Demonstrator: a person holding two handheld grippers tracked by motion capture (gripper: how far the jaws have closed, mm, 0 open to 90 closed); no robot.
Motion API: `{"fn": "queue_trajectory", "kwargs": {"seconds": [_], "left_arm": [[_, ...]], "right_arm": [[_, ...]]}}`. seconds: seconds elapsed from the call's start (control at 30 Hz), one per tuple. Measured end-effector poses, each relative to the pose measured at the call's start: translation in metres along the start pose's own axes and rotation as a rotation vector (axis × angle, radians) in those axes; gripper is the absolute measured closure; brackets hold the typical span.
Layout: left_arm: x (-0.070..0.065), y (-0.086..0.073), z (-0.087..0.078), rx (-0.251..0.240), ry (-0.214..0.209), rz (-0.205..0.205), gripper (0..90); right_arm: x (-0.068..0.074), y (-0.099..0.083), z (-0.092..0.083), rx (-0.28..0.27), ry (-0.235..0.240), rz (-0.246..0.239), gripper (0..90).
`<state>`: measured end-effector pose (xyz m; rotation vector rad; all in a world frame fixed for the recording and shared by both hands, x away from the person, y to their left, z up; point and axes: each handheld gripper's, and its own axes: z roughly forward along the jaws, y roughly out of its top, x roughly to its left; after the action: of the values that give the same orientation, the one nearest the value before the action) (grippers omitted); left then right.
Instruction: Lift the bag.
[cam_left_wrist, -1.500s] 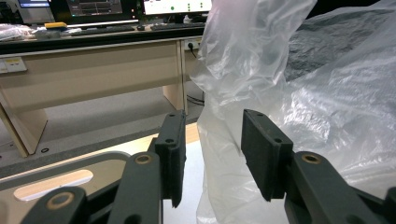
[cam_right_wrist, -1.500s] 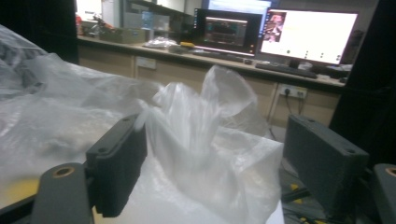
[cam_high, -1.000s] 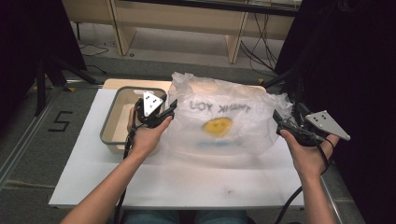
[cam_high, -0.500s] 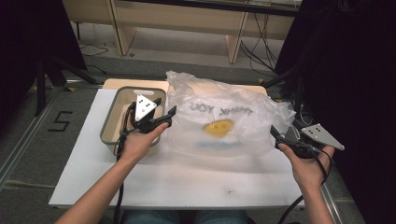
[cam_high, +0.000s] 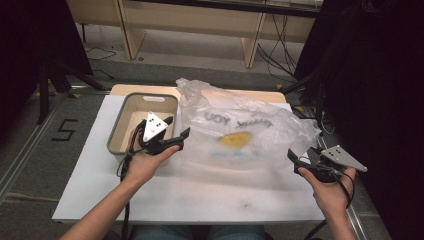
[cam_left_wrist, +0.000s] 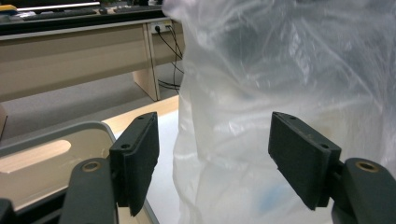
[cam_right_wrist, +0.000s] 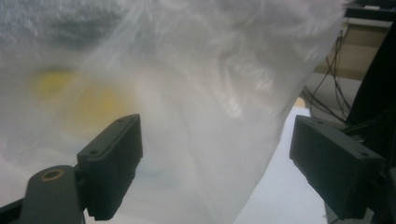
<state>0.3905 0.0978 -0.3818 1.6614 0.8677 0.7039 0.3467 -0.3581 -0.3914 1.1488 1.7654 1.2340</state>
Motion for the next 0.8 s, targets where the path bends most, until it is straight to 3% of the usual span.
{"fn": "queue_trajectory", "kwargs": {"seconds": [0.27,0.8], "left_arm": [[-0.004,-0.015,-0.013,0.027,-0.021,0.029,32.0],[-0.008,-0.047,-0.030,0.106,-0.064,0.102,30.6]], "right_arm": [[0.005,-0.020,-0.007,0.054,0.043,0.000,18.9],[0.011,-0.037,-0.009,0.109,0.097,0.003,20.4]]}}
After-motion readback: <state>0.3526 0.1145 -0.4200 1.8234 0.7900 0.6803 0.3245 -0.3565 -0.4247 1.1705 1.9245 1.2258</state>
